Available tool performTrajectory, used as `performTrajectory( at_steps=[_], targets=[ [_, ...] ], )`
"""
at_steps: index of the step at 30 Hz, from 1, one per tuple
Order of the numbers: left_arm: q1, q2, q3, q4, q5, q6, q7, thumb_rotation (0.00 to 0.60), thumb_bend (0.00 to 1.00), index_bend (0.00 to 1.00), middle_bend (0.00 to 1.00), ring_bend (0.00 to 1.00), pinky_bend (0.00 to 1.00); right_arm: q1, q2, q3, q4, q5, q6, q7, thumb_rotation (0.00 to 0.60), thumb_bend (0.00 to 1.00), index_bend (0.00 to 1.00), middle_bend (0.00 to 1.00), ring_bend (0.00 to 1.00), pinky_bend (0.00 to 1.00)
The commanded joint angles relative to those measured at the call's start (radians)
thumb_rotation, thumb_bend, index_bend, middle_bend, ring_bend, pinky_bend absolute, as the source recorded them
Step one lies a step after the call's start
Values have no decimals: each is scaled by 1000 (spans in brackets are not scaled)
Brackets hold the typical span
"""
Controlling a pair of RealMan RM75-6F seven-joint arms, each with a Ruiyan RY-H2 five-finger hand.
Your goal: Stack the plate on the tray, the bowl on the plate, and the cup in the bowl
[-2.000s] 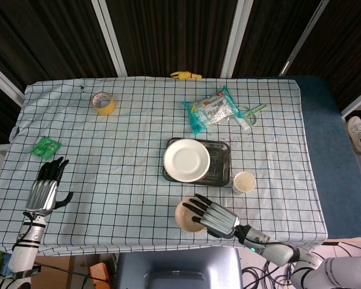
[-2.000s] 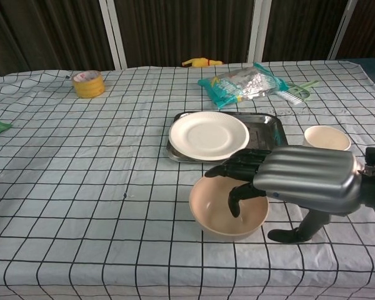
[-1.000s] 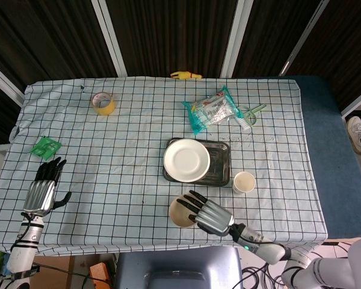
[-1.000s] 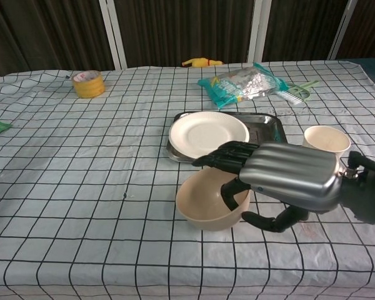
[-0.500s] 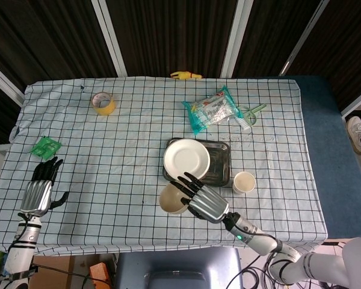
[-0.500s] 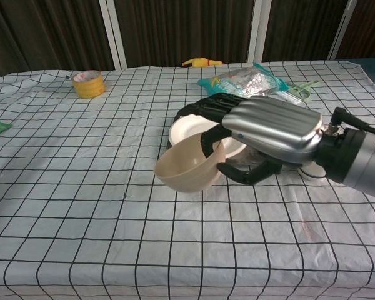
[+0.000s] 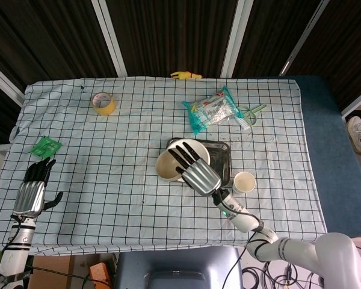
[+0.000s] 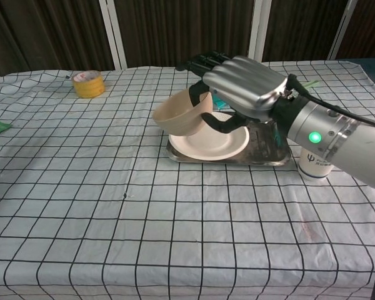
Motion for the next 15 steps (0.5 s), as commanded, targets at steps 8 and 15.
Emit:
performTrajectory(
  at_steps=[8, 15],
  targets=[
    [7, 6, 3, 18, 3, -3, -32, 600, 313, 0, 0, 0, 0, 70, -144, 84, 256, 110, -16, -11, 600, 463, 730, 54, 0, 0],
    [7, 7, 6, 23, 8, -7, -39, 600, 312, 0, 0, 0, 0, 88, -187, 88, 323, 144, -43, -21, 600, 463, 729, 54, 0, 0]
  ],
)
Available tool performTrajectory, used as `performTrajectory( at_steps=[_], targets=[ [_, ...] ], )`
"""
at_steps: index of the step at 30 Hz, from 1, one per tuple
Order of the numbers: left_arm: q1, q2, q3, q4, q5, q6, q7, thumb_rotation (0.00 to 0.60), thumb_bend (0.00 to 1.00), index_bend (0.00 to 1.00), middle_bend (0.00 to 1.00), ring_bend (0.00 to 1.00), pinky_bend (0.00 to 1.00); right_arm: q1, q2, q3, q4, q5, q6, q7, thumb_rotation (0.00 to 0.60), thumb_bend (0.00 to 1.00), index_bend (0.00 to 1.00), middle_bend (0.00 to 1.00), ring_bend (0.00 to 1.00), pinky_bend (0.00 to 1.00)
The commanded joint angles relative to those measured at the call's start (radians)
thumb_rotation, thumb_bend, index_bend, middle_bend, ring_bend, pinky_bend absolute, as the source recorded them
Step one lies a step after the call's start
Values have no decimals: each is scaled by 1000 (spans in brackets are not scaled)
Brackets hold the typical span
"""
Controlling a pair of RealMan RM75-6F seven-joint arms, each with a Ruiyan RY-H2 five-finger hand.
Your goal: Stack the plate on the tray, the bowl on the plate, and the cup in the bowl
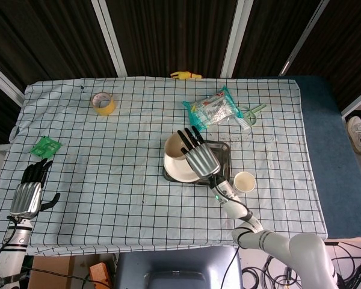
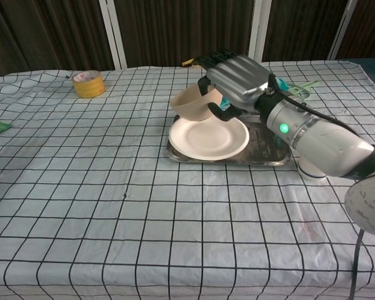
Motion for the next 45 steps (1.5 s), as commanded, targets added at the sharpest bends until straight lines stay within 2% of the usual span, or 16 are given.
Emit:
performTrajectory(
  at_steps=[1, 9, 18, 21, 24, 31, 36, 45],
  targets=[
    [1, 0, 0, 0, 1, 2, -1, 600, 311, 0, 0, 0, 0, 6, -15, -2, 21, 5, -2, -2, 600, 464, 728, 54, 0, 0],
    [0, -4, 3, 3, 3, -4, 6, 600, 311, 0, 0, 0, 0, 10, -65, -34, 102, 17, -8, 6, 600, 464, 727, 54, 0, 0],
    [-1, -10, 3, 7, 1, -10, 10, 600, 312, 0, 0, 0, 0, 4, -78, -62, 129, 17, -4, 37, 600, 463, 713, 54, 0, 0],
    [-1, -11, 2, 8, 0, -11, 8, 600, 313, 0, 0, 0, 0, -2, -75, -71, 129, 21, -8, 30, 600, 463, 679, 55, 0, 0],
    [-2, -11, 2, 9, 0, -15, 7, 600, 313, 0, 0, 0, 0, -11, -69, -80, 124, 24, -10, 23, 600, 463, 596, 56, 0, 0],
    [-3, -10, 2, 3, 0, -15, 14, 600, 312, 0, 0, 0, 0, -26, -38, -90, 78, 29, -10, 31, 600, 463, 458, 54, 0, 0],
    [-7, -13, 0, 0, -3, -21, 22, 600, 312, 0, 0, 0, 0, -43, 0, -105, 10, 33, -20, 24, 600, 460, 419, 44, 0, 0],
    [-9, -16, 1, -6, -1, -22, 31, 600, 312, 0, 0, 0, 0, -79, 92, -125, -142, 37, -14, -5, 600, 368, 361, 16, 0, 0]
  ],
)
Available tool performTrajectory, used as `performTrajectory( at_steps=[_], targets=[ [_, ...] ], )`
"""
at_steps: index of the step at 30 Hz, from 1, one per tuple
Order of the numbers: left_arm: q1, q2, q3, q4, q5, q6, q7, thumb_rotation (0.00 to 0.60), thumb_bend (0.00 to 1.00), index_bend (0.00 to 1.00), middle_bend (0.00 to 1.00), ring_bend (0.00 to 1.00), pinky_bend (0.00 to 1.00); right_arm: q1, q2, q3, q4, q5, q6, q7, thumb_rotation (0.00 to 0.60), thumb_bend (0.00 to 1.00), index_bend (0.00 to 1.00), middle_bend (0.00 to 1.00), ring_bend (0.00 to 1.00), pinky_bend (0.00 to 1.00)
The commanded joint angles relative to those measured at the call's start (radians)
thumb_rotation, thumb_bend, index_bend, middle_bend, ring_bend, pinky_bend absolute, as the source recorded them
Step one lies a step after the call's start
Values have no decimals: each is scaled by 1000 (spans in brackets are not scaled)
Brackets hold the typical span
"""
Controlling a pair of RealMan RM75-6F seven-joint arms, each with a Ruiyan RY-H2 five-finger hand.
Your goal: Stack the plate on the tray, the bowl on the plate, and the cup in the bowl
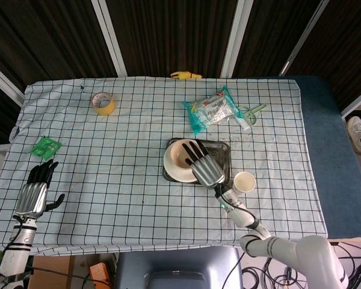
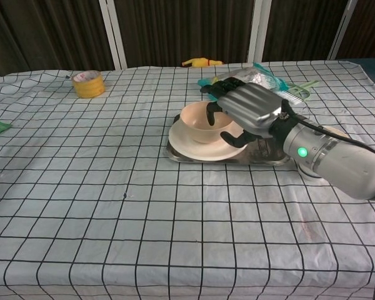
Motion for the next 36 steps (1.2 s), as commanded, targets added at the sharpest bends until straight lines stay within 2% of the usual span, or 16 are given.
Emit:
performTrajectory(
  at_steps=[1, 7, 13, 16, 21, 24, 29, 36],
  targets=[
    [0, 0, 1, -2, 1, 0, 1, 600, 312, 0, 0, 0, 0, -21, 47, -9, -70, 2, 9, -9, 600, 359, 354, 13, 0, 0],
    [2, 0, 1, -5, 1, 5, 4, 600, 313, 0, 0, 0, 0, -65, 153, -36, -256, -36, 73, 8, 600, 322, 337, 9, 0, 0],
    [7, 7, 2, -10, 7, 18, 12, 600, 313, 0, 0, 0, 0, -137, 335, -102, -531, -102, 152, 17, 600, 277, 322, 0, 0, 0],
    [3, 17, 2, -14, 8, 13, 32, 600, 313, 0, 0, 0, 0, -176, 422, -142, -613, -169, 217, 2, 600, 269, 341, 0, 0, 0],
    [13, 31, 0, -25, 10, 34, 33, 600, 315, 0, 0, 0, 1, -249, 526, -215, -664, -219, 271, -13, 600, 269, 366, 0, 0, 0],
    [26, 43, 5, -27, 20, 58, 34, 600, 319, 0, 0, 0, 0, -282, 556, -235, -657, -227, 288, -31, 600, 269, 371, 0, 0, 0],
    [56, 68, 29, -35, 51, 103, 25, 600, 332, 0, 0, 0, 0, -313, 579, -242, -632, -206, 275, -44, 600, 268, 376, 0, 0, 0],
    [92, 73, 65, -26, 100, 155, 19, 600, 332, 0, 0, 0, 0, -325, 565, -214, -566, -135, 207, -48, 600, 268, 398, 0, 0, 0]
  ],
)
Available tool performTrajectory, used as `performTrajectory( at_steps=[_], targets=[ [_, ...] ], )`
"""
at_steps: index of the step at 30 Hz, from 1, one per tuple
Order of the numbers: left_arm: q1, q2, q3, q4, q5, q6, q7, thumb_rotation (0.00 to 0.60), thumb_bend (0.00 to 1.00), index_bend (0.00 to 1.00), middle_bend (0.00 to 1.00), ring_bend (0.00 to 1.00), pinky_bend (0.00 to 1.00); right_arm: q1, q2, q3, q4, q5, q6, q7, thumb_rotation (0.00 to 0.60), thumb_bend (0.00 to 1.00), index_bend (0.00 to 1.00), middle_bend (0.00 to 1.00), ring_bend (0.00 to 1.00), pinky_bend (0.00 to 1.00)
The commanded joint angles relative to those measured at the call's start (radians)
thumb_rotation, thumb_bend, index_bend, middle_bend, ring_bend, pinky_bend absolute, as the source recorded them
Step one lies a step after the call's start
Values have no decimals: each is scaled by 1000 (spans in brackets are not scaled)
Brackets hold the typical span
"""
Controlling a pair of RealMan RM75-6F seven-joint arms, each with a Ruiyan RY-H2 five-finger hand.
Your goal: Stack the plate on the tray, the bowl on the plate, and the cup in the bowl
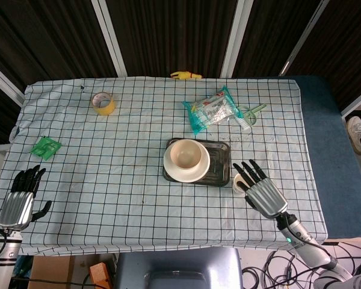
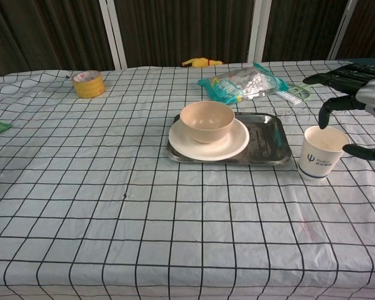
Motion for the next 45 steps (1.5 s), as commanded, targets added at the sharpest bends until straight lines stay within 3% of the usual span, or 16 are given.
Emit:
performTrajectory(
  at_steps=[1, 24, 37, 45],
  targets=[
    [13, -1, 14, 4, 16, 15, -3, 600, 332, 0, 0, 0, 0, -3, -10, 11, 25, 19, -29, 5, 600, 268, 400, 0, 0, 0],
    [23, -24, 14, 43, 19, -1, -56, 600, 332, 0, 0, 0, 0, -19, -109, 35, 201, 16, -79, 68, 600, 270, 483, 0, 0, 0],
    [22, -24, 4, 49, 13, -7, -70, 600, 333, 0, 0, 0, 0, -8, -146, 53, 265, 23, -107, 105, 600, 377, 557, 0, 0, 0],
    [25, -24, 1, 51, 8, -8, -75, 600, 332, 0, 0, 0, 0, -3, -168, 61, 291, 21, -109, 116, 600, 390, 613, 14, 0, 0]
  ],
)
